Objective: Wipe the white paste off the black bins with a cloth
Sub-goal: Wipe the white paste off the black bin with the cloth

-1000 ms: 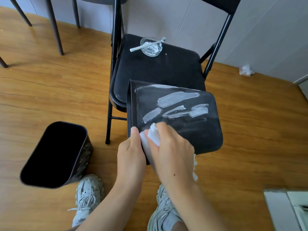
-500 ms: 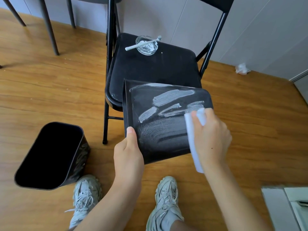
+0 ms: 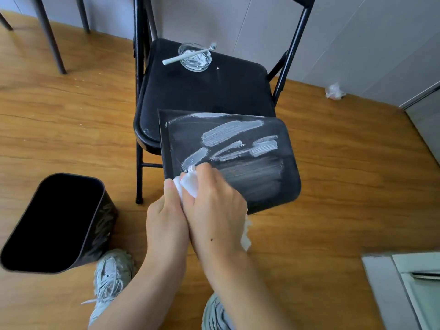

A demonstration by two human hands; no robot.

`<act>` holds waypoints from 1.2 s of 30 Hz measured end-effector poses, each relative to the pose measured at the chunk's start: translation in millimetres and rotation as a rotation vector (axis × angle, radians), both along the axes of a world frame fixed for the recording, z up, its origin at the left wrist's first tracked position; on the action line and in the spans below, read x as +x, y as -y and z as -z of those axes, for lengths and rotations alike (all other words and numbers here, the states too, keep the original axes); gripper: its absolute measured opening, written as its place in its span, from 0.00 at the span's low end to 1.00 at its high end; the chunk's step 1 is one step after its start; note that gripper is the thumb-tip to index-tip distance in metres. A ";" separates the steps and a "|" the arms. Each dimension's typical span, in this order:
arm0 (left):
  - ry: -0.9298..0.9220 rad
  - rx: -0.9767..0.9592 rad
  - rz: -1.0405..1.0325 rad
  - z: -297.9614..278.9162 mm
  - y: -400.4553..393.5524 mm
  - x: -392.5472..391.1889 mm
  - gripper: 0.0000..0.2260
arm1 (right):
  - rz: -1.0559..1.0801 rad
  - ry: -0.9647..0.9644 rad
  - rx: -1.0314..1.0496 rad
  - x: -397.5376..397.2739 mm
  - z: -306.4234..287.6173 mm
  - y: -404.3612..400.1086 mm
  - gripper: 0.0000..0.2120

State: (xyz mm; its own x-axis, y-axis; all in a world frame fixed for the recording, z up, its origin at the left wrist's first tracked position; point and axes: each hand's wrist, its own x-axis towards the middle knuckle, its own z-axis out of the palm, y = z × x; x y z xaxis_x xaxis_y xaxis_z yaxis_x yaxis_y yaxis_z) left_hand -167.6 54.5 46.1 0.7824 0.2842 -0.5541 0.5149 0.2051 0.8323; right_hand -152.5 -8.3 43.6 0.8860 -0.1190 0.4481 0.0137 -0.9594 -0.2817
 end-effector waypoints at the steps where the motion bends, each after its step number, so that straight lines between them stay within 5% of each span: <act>1: 0.011 -0.021 0.001 1.6 -1.9 -0.4 0.26 | -0.022 -0.004 -0.007 -0.1 -0.2 -5.5 0.13; 7: -0.051 -0.033 -0.032 -2.7 1.7 -0.8 0.21 | -0.016 0.030 -0.005 6.0 1.8 29.3 0.10; 20: -0.028 -0.026 -0.009 -3.5 -1.3 5.1 0.18 | 0.341 0.017 0.092 29.8 -4.0 145.9 0.14; 31: -0.023 -0.081 0.013 -23.2 -4.6 2.0 0.17 | 0.471 -0.018 0.122 21.6 0.2 123.9 0.14; 36: -0.072 -0.123 0.024 -23.4 -3.9 3.6 0.12 | 0.333 0.028 0.116 5.8 -3.7 62.1 0.12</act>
